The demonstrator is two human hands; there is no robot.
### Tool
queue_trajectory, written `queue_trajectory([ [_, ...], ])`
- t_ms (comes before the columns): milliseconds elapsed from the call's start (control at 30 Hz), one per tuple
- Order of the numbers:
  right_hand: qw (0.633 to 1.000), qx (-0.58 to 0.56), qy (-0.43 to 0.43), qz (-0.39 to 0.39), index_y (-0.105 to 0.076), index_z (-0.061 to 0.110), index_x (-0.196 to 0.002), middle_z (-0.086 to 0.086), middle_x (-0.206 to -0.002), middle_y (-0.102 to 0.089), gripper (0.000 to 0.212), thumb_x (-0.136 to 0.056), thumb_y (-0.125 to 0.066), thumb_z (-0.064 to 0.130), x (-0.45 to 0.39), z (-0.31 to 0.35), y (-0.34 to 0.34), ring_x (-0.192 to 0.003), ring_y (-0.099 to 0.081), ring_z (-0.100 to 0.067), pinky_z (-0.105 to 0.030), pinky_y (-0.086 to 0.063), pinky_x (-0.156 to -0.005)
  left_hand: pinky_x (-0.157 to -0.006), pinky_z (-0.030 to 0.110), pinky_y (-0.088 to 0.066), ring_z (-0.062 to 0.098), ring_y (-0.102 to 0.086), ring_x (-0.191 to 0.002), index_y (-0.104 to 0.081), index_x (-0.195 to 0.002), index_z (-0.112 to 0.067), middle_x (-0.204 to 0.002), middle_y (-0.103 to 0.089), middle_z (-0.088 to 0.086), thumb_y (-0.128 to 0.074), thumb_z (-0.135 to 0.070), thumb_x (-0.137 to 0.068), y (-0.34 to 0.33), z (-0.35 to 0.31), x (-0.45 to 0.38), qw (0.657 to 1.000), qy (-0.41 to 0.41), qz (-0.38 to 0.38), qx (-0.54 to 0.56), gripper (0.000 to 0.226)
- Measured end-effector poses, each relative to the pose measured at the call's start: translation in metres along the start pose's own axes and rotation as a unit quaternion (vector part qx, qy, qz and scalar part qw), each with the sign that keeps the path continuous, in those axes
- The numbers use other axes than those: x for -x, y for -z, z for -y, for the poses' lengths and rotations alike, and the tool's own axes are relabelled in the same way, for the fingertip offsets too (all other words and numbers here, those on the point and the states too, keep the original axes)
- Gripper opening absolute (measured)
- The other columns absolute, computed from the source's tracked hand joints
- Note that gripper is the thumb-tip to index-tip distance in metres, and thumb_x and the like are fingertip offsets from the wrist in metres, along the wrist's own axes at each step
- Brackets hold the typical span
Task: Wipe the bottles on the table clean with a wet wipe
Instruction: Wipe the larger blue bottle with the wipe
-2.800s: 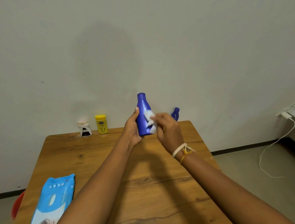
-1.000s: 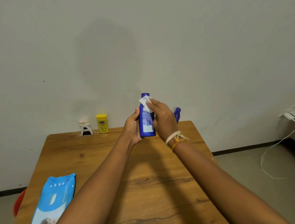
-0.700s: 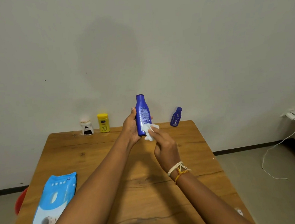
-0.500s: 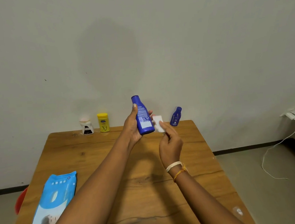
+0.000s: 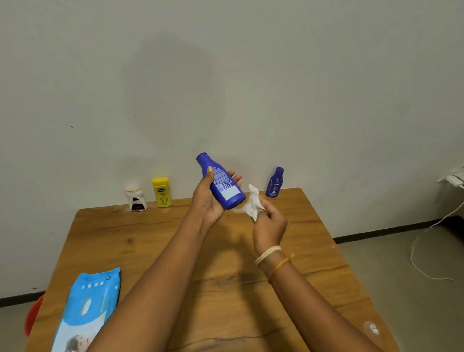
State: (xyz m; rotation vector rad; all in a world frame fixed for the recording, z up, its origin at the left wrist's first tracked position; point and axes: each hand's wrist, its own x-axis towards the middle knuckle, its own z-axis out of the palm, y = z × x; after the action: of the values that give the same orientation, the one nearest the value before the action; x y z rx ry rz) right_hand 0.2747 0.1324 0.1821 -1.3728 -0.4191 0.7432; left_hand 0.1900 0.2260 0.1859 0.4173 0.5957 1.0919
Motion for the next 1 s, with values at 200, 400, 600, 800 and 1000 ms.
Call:
queue_trajectory([
  [200,0.933,-0.23,-0.248,0.125,-0.049,-0.003,-0.129,-0.02,-0.126,-0.057,0.04,-0.091,-0.039,-0.013,-0.001,0.023,-0.013,-0.115,-0.057,-0.031,-0.034,-0.054,-0.081,-0.086,0.044,-0.054,0.028,-0.067,-0.1,-0.036,-0.137,-0.009,-0.11,-0.065,0.016,-0.041,-0.03,-0.1,-0.007,-0.001,0.002,0.995,-0.051,0.049,-0.063,0.042],
  [400,0.907,-0.183,-0.357,0.125,-0.041,-0.004,-0.133,-0.024,-0.134,-0.049,0.043,-0.091,-0.038,-0.012,0.004,0.029,-0.011,-0.122,-0.05,-0.035,-0.044,-0.048,-0.084,-0.08,0.04,-0.056,0.027,-0.066,-0.096,-0.037,-0.133,-0.016,-0.108,-0.064,0.011,-0.041,-0.026,-0.1,-0.009,-0.004,0.003,0.984,-0.077,0.062,-0.149,0.034],
  [600,0.901,-0.178,-0.381,0.106,-0.037,-0.007,-0.134,-0.024,-0.138,-0.045,0.04,-0.094,-0.035,-0.01,0.0,0.047,-0.004,-0.129,-0.044,-0.034,-0.041,-0.035,-0.108,-0.08,0.039,-0.056,0.026,-0.066,-0.093,-0.04,-0.13,-0.013,-0.108,-0.064,0.014,-0.042,-0.025,-0.099,-0.008,-0.006,0.006,0.981,-0.051,0.09,-0.166,0.033],
  [800,0.91,-0.168,-0.366,0.094,-0.038,-0.004,-0.134,-0.023,-0.138,-0.045,0.04,-0.095,-0.04,-0.007,0.0,0.044,-0.009,-0.129,-0.044,-0.034,-0.042,-0.038,-0.106,-0.08,0.038,-0.056,0.027,-0.065,-0.095,-0.04,-0.13,-0.014,-0.11,-0.064,0.013,-0.042,-0.025,-0.099,-0.009,-0.003,0.007,0.978,-0.054,0.092,-0.18,0.033],
  [1000,0.914,-0.129,-0.359,0.138,-0.04,-0.007,-0.132,-0.026,-0.123,-0.051,0.041,-0.092,-0.034,-0.014,0.017,0.045,-0.006,-0.124,-0.047,-0.039,-0.046,-0.041,-0.099,-0.077,0.038,-0.057,0.025,-0.067,-0.091,-0.043,-0.127,-0.016,-0.108,-0.065,0.013,-0.042,-0.025,-0.099,-0.005,-0.009,0.008,0.976,-0.054,0.098,-0.186,0.029],
])
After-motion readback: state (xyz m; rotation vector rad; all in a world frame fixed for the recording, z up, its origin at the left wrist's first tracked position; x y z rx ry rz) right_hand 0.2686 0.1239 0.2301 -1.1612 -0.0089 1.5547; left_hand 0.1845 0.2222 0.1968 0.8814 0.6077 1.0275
